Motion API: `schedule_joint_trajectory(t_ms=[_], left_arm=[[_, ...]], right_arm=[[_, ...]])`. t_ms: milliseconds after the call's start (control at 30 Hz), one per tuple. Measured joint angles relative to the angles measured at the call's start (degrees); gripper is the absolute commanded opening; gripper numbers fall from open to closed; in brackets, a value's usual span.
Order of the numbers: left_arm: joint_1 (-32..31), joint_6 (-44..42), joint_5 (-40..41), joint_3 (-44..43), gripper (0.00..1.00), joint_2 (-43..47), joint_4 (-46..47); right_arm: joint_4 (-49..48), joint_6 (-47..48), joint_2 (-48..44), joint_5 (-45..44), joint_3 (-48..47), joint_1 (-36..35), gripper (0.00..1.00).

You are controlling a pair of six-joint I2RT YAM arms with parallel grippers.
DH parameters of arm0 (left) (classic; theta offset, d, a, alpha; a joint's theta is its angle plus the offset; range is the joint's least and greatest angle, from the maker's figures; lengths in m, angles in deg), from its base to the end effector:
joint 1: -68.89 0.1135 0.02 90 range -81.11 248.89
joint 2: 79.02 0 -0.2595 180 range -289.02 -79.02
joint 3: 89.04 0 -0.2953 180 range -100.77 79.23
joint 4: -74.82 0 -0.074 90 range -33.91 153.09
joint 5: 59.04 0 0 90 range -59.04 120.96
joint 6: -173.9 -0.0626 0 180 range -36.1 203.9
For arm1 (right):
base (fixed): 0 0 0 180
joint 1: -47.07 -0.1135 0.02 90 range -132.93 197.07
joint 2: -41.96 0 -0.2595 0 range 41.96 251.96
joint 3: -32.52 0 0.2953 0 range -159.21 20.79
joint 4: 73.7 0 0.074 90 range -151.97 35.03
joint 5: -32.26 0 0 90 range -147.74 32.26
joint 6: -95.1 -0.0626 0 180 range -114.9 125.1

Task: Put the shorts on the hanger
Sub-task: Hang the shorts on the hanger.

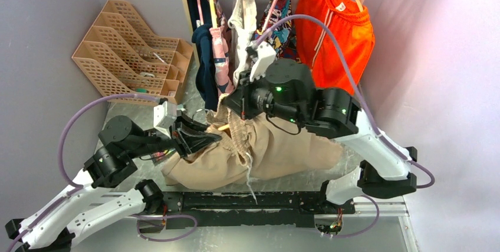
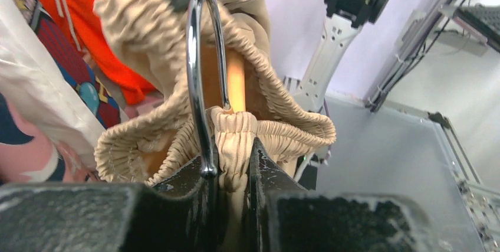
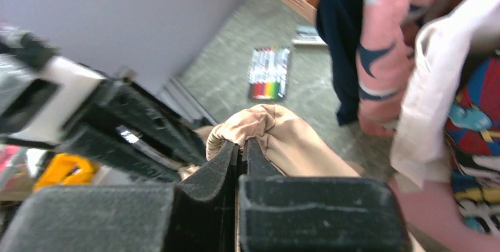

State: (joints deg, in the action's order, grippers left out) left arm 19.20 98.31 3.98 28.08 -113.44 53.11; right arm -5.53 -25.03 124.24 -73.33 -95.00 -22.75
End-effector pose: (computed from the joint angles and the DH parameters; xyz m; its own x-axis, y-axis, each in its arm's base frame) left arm 0.1041 -0.1666 0.4162 -0.1680 -0.1448 -0.9751 0.9594 0.2033 -0.1955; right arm 0.1251 0.2915 0.5280 -0.5272 -0.0329 -0.8491 -0.6406 0.6719 0.3717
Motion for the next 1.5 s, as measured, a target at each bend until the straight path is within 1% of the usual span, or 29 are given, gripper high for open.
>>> schedule_joint_trajectory(t_ms=[100, 233, 267, 333, 367, 433, 533, 633, 733, 900, 1000, 1100, 1333, 1433, 1500], left_arm=[[0.0, 1.4, 1.9, 1.2, 0.07, 1.1, 4.0], [0.0, 3.2, 4.3, 4.8, 0.07, 4.5, 7.4], [0.0, 3.5, 4.7, 5.6, 0.07, 5.1, 7.6], [0.0, 4.2, 5.5, 6.7, 0.07, 5.9, 7.6], [0.0, 4.5, 5.8, 7.0, 0.07, 6.0, 7.5], [0.0, 4.9, 6.3, 7.1, 0.07, 5.9, 6.9], [0.0, 5.2, 6.5, 7.5, 0.07, 5.8, 7.0], [0.0, 5.4, 7.1, 7.5, 0.07, 6.0, 7.6], [0.0, 5.5, 8.2, 7.5, 0.07, 7.0, 7.5], [0.0, 5.6, 12.2, 7.5, 0.07, 9.6, 7.0], [0.0, 5.6, 14.7, 7.5, 0.07, 10.4, 7.0], [0.0, 5.8, 16.0, 7.6, 0.07, 10.3, 6.9], [0.0, 7.9, 17.8, 7.6, 0.07, 8.2, 6.0], [0.0, 8.6, 18.4, 6.9, 0.07, 7.1, 4.5], [0.0, 8.9, 18.5, 5.9, 0.07, 6.1, 3.7]], right_arm=[[-5.9, 0.4, -2.2, 3.9, 0.6, 0.0, 0.00], [-12.1, 0.3, -6.2, 8.3, 8.2, 0.0, 0.00], [-12.9, 0.1, -6.7, 9.2, 10.3, 0.0, 0.08], [-13.6, -0.3, -6.8, 10.6, 13.1, 0.0, 0.28], [-13.7, -0.4, -6.3, 11.5, 14.0, 0.0, 0.36], [-14.3, -0.5, -5.3, 13.1, 14.2, 0.1, 0.46], [-14.5, -0.2, -4.8, 14.6, 13.5, 0.1, 0.53], [-14.5, 0.4, -5.6, 14.8, 12.8, 0.1, 0.55], [-14.0, 1.0, -8.4, 13.8, 13.5, 0.0, 0.55], [-13.7, 1.5, -17.1, 10.5, 19.5, 0.0, 0.54], [-13.8, 1.7, -20.3, 8.4, 23.1, 0.0, 0.54], [-13.7, 2.1, -20.6, 6.5, 24.3, 0.0, 0.54], [-14.2, 2.6, -16.9, 4.1, 26.3, 0.0, 0.53], [-14.6, 3.0, -15.2, 2.8, 26.3, 0.0, 0.51], [-14.7, 3.2, -14.4, 1.1, 26.3, 0.0, 0.45]])
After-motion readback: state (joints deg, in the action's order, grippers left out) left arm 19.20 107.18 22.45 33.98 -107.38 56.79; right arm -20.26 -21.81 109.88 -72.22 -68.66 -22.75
